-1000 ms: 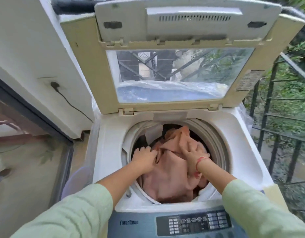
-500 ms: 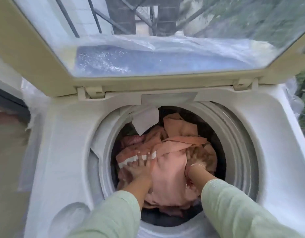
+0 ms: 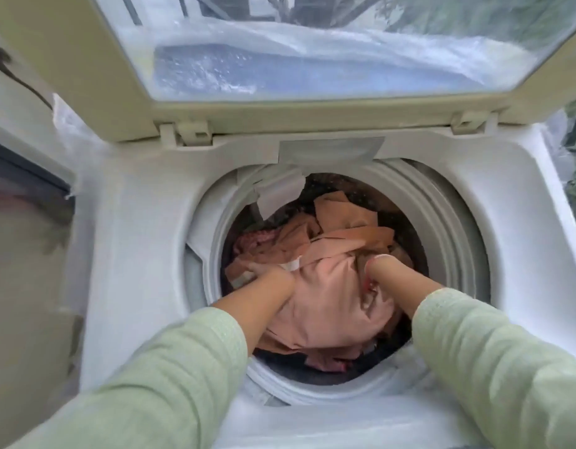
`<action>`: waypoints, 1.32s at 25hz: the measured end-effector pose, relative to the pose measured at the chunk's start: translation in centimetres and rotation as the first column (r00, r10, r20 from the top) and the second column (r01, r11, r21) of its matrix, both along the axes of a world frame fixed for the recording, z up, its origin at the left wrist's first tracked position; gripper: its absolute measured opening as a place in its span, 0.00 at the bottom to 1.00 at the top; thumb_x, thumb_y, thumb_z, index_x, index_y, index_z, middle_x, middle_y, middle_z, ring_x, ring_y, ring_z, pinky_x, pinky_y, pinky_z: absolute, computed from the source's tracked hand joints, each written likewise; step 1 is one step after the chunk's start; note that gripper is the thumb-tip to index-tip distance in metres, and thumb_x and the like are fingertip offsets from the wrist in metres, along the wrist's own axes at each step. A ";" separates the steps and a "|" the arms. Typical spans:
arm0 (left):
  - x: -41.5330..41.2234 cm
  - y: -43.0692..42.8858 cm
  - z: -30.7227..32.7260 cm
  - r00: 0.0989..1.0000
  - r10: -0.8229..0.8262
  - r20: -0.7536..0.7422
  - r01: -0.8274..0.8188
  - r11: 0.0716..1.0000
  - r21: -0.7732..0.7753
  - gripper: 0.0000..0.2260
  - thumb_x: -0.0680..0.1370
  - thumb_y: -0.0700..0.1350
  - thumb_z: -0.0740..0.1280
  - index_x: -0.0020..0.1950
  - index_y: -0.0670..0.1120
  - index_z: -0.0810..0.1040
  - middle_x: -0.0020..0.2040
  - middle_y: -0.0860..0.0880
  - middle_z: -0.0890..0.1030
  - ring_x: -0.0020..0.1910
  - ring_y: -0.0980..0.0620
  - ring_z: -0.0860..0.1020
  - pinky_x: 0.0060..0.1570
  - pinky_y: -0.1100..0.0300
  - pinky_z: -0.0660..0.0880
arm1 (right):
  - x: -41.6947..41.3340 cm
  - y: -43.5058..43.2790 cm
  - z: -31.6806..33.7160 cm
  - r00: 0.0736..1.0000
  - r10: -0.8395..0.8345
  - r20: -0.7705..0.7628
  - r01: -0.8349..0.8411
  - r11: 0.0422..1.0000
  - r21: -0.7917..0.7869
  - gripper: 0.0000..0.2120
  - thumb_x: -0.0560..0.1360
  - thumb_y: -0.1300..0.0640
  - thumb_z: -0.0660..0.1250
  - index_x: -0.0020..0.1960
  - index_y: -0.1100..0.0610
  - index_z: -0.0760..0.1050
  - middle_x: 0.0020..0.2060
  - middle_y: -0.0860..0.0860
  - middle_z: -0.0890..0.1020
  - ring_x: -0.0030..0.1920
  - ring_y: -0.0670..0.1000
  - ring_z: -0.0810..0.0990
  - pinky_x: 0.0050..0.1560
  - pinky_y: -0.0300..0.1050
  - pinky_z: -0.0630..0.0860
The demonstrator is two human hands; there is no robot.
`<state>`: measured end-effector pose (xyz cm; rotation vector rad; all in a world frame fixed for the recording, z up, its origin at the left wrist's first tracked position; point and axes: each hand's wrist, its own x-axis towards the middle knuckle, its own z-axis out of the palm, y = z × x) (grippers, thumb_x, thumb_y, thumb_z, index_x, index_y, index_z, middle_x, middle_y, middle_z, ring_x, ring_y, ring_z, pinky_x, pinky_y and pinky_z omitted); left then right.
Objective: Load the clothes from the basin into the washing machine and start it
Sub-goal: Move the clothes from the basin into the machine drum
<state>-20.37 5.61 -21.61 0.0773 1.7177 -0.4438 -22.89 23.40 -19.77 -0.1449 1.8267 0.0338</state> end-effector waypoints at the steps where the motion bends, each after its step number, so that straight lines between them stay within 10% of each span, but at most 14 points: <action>1: 0.1 -0.3 2.7 0.999 -0.039 0.009 0.039 0.999 -0.016 0.37 0.76 0.63 0.61 0.77 0.52 0.47 0.75 0.43 0.58 0.71 0.35 0.60 0.65 0.29 0.53 | 1.1 0.4 2.9 0.993 0.067 -0.094 -0.070 0.997 -0.032 0.38 0.73 0.46 0.68 0.75 0.57 0.54 0.73 0.55 0.61 0.70 0.58 0.64 0.69 0.51 0.65; 5: 3.5 -5.0 13.8 0.854 0.139 -0.501 0.160 0.847 0.507 0.23 0.76 0.56 0.62 0.69 0.51 0.65 0.64 0.47 0.73 0.67 0.41 0.67 0.66 0.31 0.51 | 4.3 -1.0 14.1 0.882 -0.062 -0.466 -0.114 0.934 -0.340 0.28 0.73 0.52 0.68 0.70 0.52 0.64 0.64 0.52 0.73 0.62 0.53 0.73 0.59 0.45 0.71; 7: 7.6 -9.9 18.3 0.432 0.510 -0.744 0.260 0.720 0.644 0.17 0.74 0.55 0.61 0.62 0.54 0.72 0.60 0.54 0.75 0.67 0.49 0.67 0.68 0.38 0.50 | 8.7 -3.0 19.0 0.766 -0.377 -0.520 0.002 0.812 -0.584 0.29 0.73 0.51 0.69 0.71 0.45 0.63 0.65 0.43 0.72 0.63 0.45 0.72 0.64 0.44 0.70; 9: 13.4 -15.8 20.1 0.010 0.727 -0.687 0.283 0.657 0.699 0.15 0.73 0.57 0.59 0.59 0.57 0.73 0.59 0.58 0.75 0.67 0.52 0.67 0.69 0.44 0.49 | 13.6 -5.7 22.0 0.667 -0.583 -0.464 0.050 0.657 -0.753 0.27 0.71 0.42 0.66 0.69 0.39 0.64 0.63 0.37 0.73 0.62 0.40 0.73 0.62 0.40 0.71; 12: 22.1 -25.8 16.6 -0.228 0.753 -0.617 0.020 0.637 0.771 0.18 0.71 0.59 0.59 0.57 0.54 0.75 0.56 0.53 0.77 0.63 0.47 0.71 0.66 0.40 0.57 | 19.2 -13.3 24.1 0.594 -0.744 -0.306 0.072 0.428 -0.901 0.25 0.70 0.43 0.67 0.66 0.40 0.69 0.61 0.39 0.76 0.60 0.41 0.76 0.58 0.36 0.73; 15: 31.0 -34.5 10.9 -0.185 0.785 -0.592 -0.267 0.539 0.799 0.22 0.68 0.60 0.58 0.54 0.49 0.77 0.51 0.46 0.79 0.55 0.39 0.76 0.55 0.41 0.70 | 22.2 -24.4 23.7 0.671 -0.730 -0.131 0.109 0.271 -0.956 0.23 0.72 0.45 0.68 0.65 0.43 0.69 0.57 0.43 0.79 0.59 0.44 0.77 0.57 0.37 0.74; 21: 39.1 -47.3 2.9 0.115 0.817 -0.565 -0.553 0.525 0.647 0.15 0.68 0.56 0.66 0.51 0.51 0.81 0.52 0.47 0.79 0.58 0.41 0.75 0.57 0.44 0.70 | 26.9 -41.8 12.4 0.581 -0.186 -0.793 -0.408 0.776 -0.481 0.29 0.62 0.52 0.74 0.62 0.53 0.72 0.53 0.51 0.79 0.50 0.53 0.79 0.50 0.43 0.77; 29: 32.7 -52.9 -11.5 0.426 0.801 -0.420 -0.567 0.598 0.567 0.20 0.76 0.50 0.66 0.67 0.50 0.70 0.67 0.46 0.70 0.71 0.45 0.61 0.66 0.49 0.61 | 24.1 -45.6 -10.5 0.850 -0.104 -0.517 -0.034 0.967 -0.251 0.27 0.72 0.56 0.67 0.70 0.56 0.65 0.65 0.58 0.68 0.64 0.60 0.69 0.65 0.49 0.66; 33: 28.5 -52.6 -19.8 0.424 0.841 -0.336 -0.618 0.540 0.571 0.21 0.76 0.50 0.65 0.68 0.49 0.69 0.65 0.44 0.70 0.68 0.42 0.65 0.64 0.49 0.64 | 22.0 -45.3 -20.9 0.861 0.035 -0.507 -0.068 0.996 -0.048 0.36 0.73 0.55 0.67 0.75 0.54 0.53 0.73 0.58 0.58 0.71 0.60 0.60 0.70 0.52 0.60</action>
